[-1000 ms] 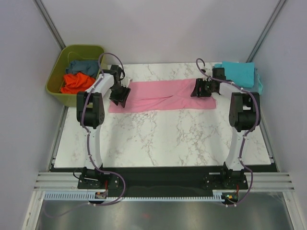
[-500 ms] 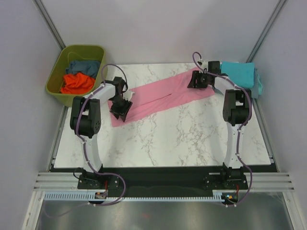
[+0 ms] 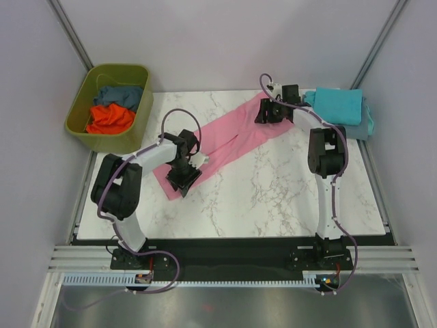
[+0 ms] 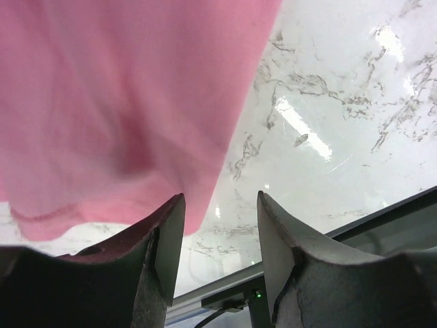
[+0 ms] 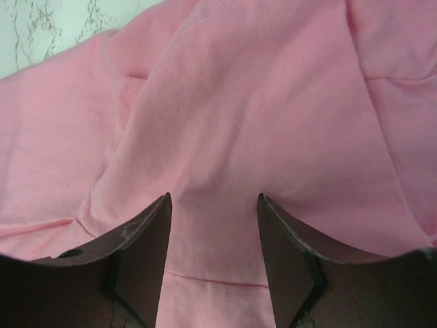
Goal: Fold and stack the t-shirts
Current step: Fold the tshirt
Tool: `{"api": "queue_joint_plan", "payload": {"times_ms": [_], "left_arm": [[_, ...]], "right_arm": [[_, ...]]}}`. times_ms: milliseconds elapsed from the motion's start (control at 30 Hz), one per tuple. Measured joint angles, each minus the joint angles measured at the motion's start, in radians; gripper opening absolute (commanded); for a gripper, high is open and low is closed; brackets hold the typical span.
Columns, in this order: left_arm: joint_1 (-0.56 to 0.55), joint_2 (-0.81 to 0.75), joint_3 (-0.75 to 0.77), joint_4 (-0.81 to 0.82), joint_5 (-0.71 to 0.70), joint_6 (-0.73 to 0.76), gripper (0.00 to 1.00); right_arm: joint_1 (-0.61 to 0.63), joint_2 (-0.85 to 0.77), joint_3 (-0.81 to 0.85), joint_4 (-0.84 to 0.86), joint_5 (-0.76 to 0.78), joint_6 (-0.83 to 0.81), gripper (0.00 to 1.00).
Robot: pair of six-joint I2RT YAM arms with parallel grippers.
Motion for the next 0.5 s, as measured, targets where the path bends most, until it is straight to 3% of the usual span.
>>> {"api": "queue_joint_plan", "payload": {"times_ms": [200,333,500], "left_arm": [[0.004,-0.108,0.051,-0.019,-0.032,0.000,0.54],[0.019,-0.138,0.149,-0.012,-0.053,0.002,0.54],[0.081,-0.064,0.222,0.024,-0.068,0.008,0.54]], "right_arm": [[0.022,-0.049,-0.031,-0.013,0.044,-0.023,0.63],[0.019,-0.186,-0.107,-0.030,0.061,-0.031,0.63],[0.012,-0.390,-0.243,-0.018,0.040,0.021,0.63]]}}
